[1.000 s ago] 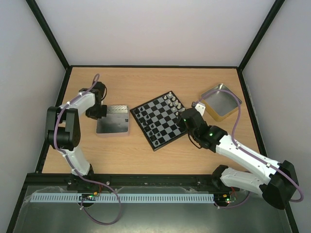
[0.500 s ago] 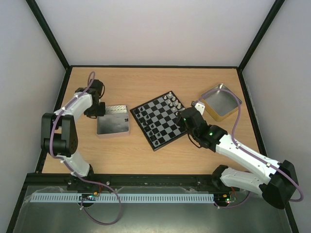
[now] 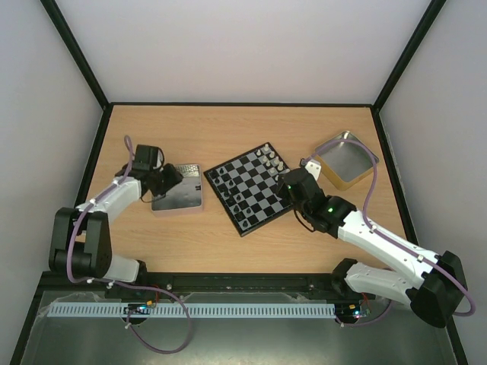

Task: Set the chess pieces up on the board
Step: Pick up the chess piece from the storage box.

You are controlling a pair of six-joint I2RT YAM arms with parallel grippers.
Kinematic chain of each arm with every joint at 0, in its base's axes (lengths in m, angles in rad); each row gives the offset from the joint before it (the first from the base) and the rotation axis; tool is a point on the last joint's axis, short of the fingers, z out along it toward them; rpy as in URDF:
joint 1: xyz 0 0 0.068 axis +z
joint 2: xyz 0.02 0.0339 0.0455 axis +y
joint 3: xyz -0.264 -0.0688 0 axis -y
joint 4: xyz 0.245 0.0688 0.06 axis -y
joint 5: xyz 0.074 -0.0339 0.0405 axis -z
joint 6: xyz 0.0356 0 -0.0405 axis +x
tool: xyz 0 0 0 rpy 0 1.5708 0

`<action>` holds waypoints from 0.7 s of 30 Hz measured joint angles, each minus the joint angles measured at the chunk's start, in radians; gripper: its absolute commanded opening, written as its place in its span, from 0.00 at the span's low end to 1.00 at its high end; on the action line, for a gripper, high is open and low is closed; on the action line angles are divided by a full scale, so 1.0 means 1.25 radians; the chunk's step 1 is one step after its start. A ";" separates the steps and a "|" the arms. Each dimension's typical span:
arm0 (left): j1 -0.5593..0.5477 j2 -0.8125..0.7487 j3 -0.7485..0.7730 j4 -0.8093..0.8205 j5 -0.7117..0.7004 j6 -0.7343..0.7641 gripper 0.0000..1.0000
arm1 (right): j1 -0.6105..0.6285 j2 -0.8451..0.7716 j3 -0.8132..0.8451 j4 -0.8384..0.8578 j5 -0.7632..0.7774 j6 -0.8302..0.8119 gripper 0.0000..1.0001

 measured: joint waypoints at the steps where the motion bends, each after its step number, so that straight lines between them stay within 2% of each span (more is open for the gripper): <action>1: -0.002 0.003 -0.028 0.026 0.020 -0.031 0.46 | 0.000 -0.001 -0.001 0.000 0.000 0.000 0.34; 9: -0.032 0.079 -0.118 0.246 0.109 -0.249 0.46 | 0.000 -0.003 -0.009 0.007 0.004 0.007 0.34; 16: -0.045 0.143 -0.147 0.352 0.134 -0.348 0.39 | 0.000 -0.003 -0.012 0.007 0.013 0.013 0.34; 21: -0.047 0.152 -0.160 0.384 0.139 -0.386 0.39 | 0.000 -0.003 -0.013 0.007 0.015 0.015 0.34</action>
